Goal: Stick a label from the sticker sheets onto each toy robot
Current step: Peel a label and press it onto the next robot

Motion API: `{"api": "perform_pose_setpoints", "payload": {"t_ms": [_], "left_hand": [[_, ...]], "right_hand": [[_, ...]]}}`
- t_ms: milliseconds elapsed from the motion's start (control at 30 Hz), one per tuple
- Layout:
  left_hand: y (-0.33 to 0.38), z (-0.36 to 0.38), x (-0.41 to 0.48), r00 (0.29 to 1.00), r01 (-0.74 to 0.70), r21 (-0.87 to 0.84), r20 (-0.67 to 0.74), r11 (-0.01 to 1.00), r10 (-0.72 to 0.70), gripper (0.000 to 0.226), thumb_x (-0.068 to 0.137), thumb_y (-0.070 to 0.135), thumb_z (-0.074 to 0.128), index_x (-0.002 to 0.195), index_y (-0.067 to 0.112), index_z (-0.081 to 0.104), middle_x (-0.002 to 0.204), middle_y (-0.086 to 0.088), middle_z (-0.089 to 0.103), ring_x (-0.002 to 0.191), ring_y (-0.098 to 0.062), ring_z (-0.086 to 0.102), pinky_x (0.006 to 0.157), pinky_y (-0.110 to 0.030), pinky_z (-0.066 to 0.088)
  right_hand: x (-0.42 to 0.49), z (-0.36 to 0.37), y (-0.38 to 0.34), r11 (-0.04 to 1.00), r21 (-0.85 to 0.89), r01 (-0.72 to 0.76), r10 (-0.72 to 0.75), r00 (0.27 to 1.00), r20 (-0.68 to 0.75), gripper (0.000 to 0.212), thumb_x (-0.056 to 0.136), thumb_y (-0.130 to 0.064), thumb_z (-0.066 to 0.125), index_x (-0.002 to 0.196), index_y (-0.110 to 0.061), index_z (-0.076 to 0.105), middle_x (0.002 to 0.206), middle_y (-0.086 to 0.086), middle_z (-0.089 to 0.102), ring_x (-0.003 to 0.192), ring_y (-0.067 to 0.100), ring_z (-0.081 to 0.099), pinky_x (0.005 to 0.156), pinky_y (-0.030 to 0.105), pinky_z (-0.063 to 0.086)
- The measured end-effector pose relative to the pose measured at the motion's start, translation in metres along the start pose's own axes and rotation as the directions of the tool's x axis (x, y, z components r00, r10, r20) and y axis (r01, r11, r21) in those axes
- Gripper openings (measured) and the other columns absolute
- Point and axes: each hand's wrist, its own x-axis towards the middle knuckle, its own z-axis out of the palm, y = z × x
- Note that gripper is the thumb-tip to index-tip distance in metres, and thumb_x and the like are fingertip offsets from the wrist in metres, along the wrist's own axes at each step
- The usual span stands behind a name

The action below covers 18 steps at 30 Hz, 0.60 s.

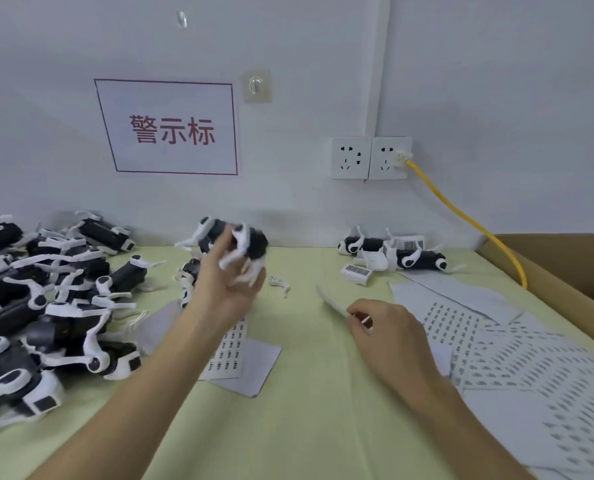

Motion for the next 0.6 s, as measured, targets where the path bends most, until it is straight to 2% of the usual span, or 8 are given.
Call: {"api": "perform_pose_setpoints", "payload": {"t_ms": [133,233,267,333,400,433,533,600], "left_hand": [[-0.033,-0.022,-0.022,1.0,0.014,0.338,-0.023,0.941,-0.006,0.021,0.085,0.029,0.074,0.095,0.01,0.075,0.093,-0.002,0.073,0.084,-0.016,0.068,0.068,-0.021,0.047],[-0.028,-0.034,-0.014,0.985,-0.049,0.454,-0.128,0.89,0.12,0.037,0.087,0.02,0.076,0.117,-0.001,0.072,0.097,-0.011,0.073,0.089,-0.026,0.064,0.07,-0.027,0.045],[-0.024,-0.036,-0.009,0.976,-0.063,0.45,-0.158,0.891,0.149,0.037,0.091,0.019,0.075,0.122,-0.001,0.07,0.099,-0.011,0.073,0.088,-0.025,0.065,0.068,-0.026,0.044],[-0.015,-0.043,0.003,0.957,-0.084,0.439,-0.214,0.895,0.195,0.039,0.093,0.022,0.074,0.126,0.002,0.068,0.093,-0.004,0.074,0.077,-0.015,0.069,0.066,-0.025,0.045],[-0.006,-0.048,0.008,0.947,-0.105,0.406,-0.239,0.908,0.216,0.043,0.093,0.029,0.074,0.128,0.006,0.066,0.091,0.0,0.074,0.08,-0.012,0.067,0.075,-0.026,0.046],[-0.002,-0.049,0.008,0.952,-0.109,0.375,-0.226,0.92,0.205,0.042,0.092,0.031,0.074,0.127,0.008,0.067,0.095,0.0,0.073,0.086,-0.013,0.066,0.082,-0.027,0.045],[-0.003,-0.052,-0.01,0.996,-0.073,0.256,-0.038,0.964,0.085,0.026,0.088,0.041,0.068,0.1,0.019,0.072,0.093,0.003,0.066,0.086,-0.012,0.066,0.093,-0.028,0.044],[-0.011,-0.047,-0.031,0.998,-0.004,0.19,0.056,0.982,-0.006,0.031,0.088,0.046,0.062,0.095,0.019,0.075,0.097,0.003,0.069,0.093,-0.014,0.069,0.099,-0.033,0.052]], "right_hand": [[0.003,-0.006,0.001,0.985,0.172,0.023,0.017,0.973,-0.231,0.01,0.095,-0.024,0.066,0.087,-0.025,0.072,0.073,-0.01,0.07,0.067,0.013,0.064,0.063,0.033,0.053],[0.006,-0.014,-0.002,0.867,0.494,0.059,0.126,0.935,-0.332,0.011,0.094,-0.017,0.07,0.088,-0.026,0.073,0.074,-0.016,0.071,0.069,0.004,0.066,0.061,0.017,0.049],[0.008,-0.016,-0.003,0.785,0.618,0.038,0.184,0.939,-0.292,0.009,0.094,-0.017,0.07,0.088,-0.022,0.073,0.077,-0.013,0.073,0.072,0.004,0.068,0.066,0.017,0.05],[0.01,-0.023,-0.006,0.521,0.85,-0.079,0.289,0.953,-0.089,0.007,0.095,-0.017,0.069,0.094,-0.019,0.076,0.087,-0.003,0.078,0.082,0.013,0.073,0.074,0.029,0.057],[0.01,-0.028,-0.008,0.231,0.949,-0.215,0.32,0.938,0.135,0.009,0.095,-0.018,0.069,0.098,-0.019,0.077,0.095,0.004,0.079,0.082,0.019,0.073,0.07,0.032,0.059],[0.01,-0.031,-0.009,0.147,0.954,-0.26,0.314,0.927,0.204,0.01,0.095,-0.018,0.069,0.099,-0.018,0.077,0.097,0.006,0.079,0.079,0.018,0.073,0.065,0.031,0.058],[0.009,-0.031,-0.01,0.061,0.95,-0.307,0.276,0.92,0.28,0.011,0.095,-0.015,0.068,0.094,-0.018,0.079,0.099,0.008,0.078,0.077,0.019,0.073,0.062,0.031,0.058],[0.009,-0.026,-0.011,0.077,0.945,-0.318,0.276,0.918,0.286,0.01,0.093,-0.014,0.07,0.099,-0.016,0.077,0.103,0.012,0.077,0.083,0.023,0.073,0.073,0.037,0.059]]}}
